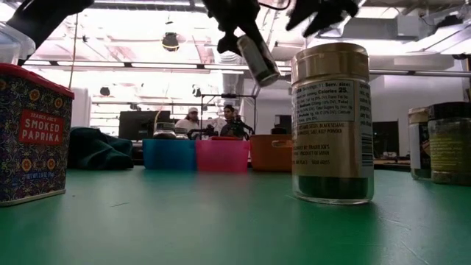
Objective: Sort spices by type
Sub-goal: Put the left gold spice bottle into the yellow bin
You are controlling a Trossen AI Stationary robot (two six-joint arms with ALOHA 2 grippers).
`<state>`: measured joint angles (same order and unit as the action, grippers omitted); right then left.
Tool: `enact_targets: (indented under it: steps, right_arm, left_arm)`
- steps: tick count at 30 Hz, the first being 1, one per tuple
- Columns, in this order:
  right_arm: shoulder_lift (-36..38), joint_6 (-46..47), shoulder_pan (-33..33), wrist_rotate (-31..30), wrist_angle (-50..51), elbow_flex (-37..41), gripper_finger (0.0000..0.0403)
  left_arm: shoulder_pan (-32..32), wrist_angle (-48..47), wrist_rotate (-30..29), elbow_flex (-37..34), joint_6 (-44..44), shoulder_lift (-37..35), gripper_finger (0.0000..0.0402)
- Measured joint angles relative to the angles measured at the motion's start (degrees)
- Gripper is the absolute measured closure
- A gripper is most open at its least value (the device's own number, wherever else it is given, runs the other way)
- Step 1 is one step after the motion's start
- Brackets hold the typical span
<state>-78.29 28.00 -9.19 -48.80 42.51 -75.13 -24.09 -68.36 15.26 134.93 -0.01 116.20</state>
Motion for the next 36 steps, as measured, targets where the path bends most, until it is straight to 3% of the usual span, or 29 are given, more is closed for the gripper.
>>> enact_targets:
  steps: [3,11,17,30,36]
  right_arm:
    - [-0.4,-6.2,2.3,3.7,-5.6,0.0,0.0085]
    - [0.0,-7.5,4.9,8.6,-11.3,0.0,0.0009]
    - [-0.6,-13.9,4.7,9.1,-13.1,0.0,0.0019]
    - [-4.6,-18.5,7.8,6.4,-18.5,0.0,0.0011]
    - [-5.5,-21.0,7.8,6.2,-21.5,0.0,0.0036]
  left_arm:
    - [1.0,-0.4,1.3,0.0,0.6,-0.5,0.0127]
    - [1.8,-0.1,2.7,0.0,4.2,-3.5,0.0127]
    - [1.9,0.5,2.7,0.1,5.7,-4.3,0.0127]
    - [4.1,2.9,2.3,0.1,4.9,-4.3,0.0127]
    - [4.2,2.8,2.2,0.1,4.9,-4.3,0.0127]
